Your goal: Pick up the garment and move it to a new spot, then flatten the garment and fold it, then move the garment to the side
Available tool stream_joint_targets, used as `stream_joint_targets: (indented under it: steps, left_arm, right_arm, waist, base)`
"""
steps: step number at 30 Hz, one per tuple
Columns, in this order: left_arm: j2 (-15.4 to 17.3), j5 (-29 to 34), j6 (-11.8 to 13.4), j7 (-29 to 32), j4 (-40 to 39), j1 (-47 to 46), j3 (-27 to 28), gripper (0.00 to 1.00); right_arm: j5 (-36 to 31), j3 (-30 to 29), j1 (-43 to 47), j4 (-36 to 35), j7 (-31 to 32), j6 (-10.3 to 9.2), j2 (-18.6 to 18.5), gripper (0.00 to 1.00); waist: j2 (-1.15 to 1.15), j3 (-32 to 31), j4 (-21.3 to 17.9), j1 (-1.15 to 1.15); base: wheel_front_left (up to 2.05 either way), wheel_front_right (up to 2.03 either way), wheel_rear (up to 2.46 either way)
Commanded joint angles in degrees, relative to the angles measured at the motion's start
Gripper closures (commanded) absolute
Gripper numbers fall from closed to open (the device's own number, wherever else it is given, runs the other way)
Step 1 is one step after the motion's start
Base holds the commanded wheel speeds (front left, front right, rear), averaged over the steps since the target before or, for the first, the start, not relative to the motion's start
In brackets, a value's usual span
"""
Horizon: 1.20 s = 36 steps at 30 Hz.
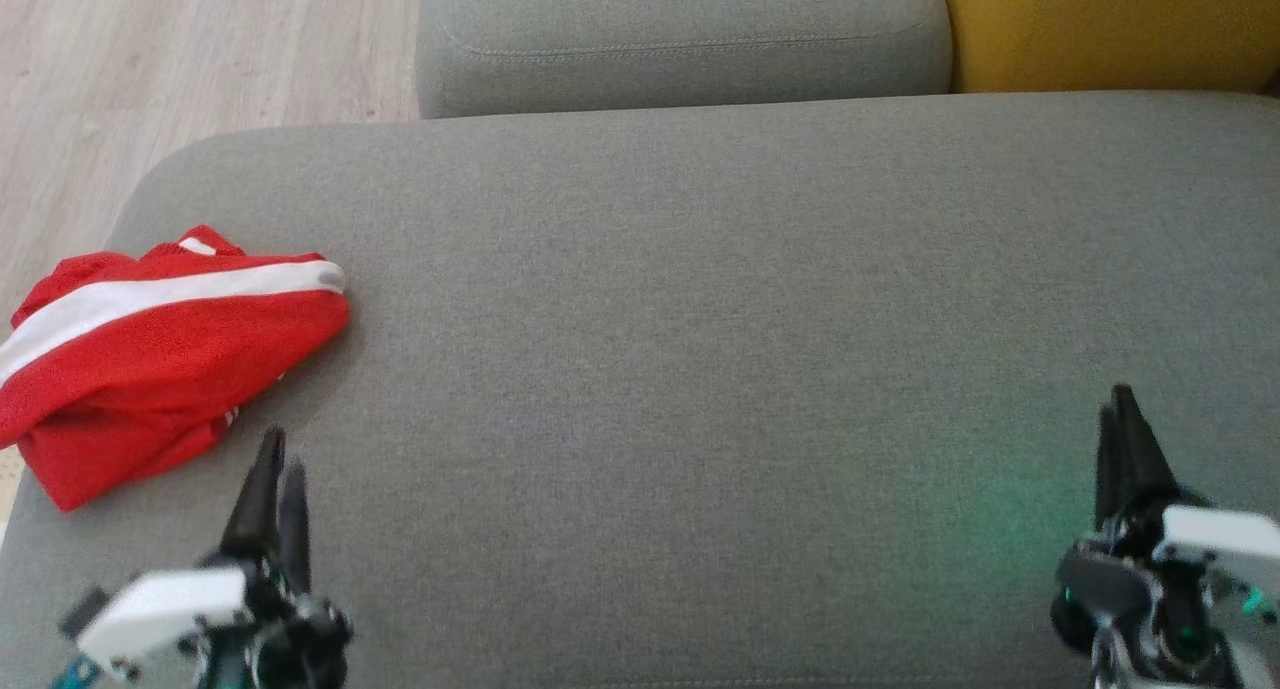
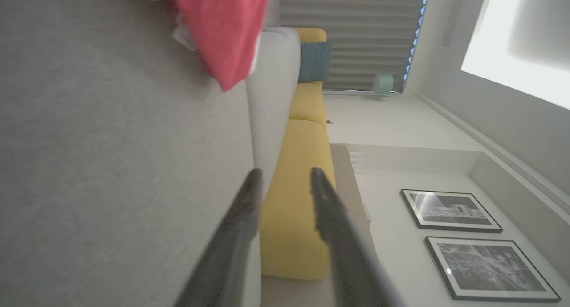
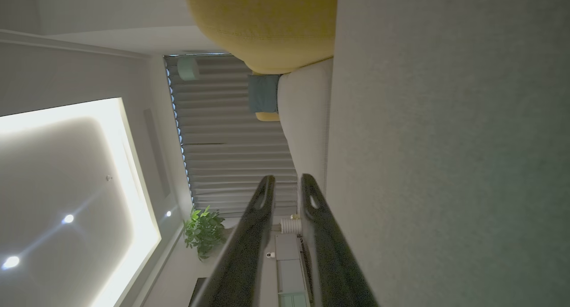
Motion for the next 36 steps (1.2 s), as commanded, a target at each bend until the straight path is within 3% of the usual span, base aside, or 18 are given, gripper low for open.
stream_joint_targets:
  steps: [1, 17, 36]
  left_arm:
    - [-0.1, 0.0, 0.0, 0.0, 0.8, 0.6, 0.0, 0.00]
    - [-0.1, 5.9, 0.0, -2.3, 2.2, 0.7, 0.6, 0.00]
    - [0.1, 22.3, 1.8, -5.4, 0.7, -0.2, 0.2, 0.00]
  right_arm:
    - [0.0, 0.0, 0.3, 0.8, 0.0, 0.00, 0.0, 0.00]
    - [-3.8, 2.8, 0.1, 1.7, -2.3, -0.01, -1.2, 0.00]
    - [-18.9, 5.9, -2.0, 2.3, -5.6, -0.01, -1.6, 0.00]
  waist:
    - [0.00, 0.0, 0.0, 0.00]
    - [0.00, 0.2, -0.1, 0.00]
    - [0.00, 0.2, -0.3, 0.00]
  base:
    - [0.00, 0.00, 0.00]
    - [0.00, 0.00, 0.00]
    - [0.00, 0.00, 0.00]
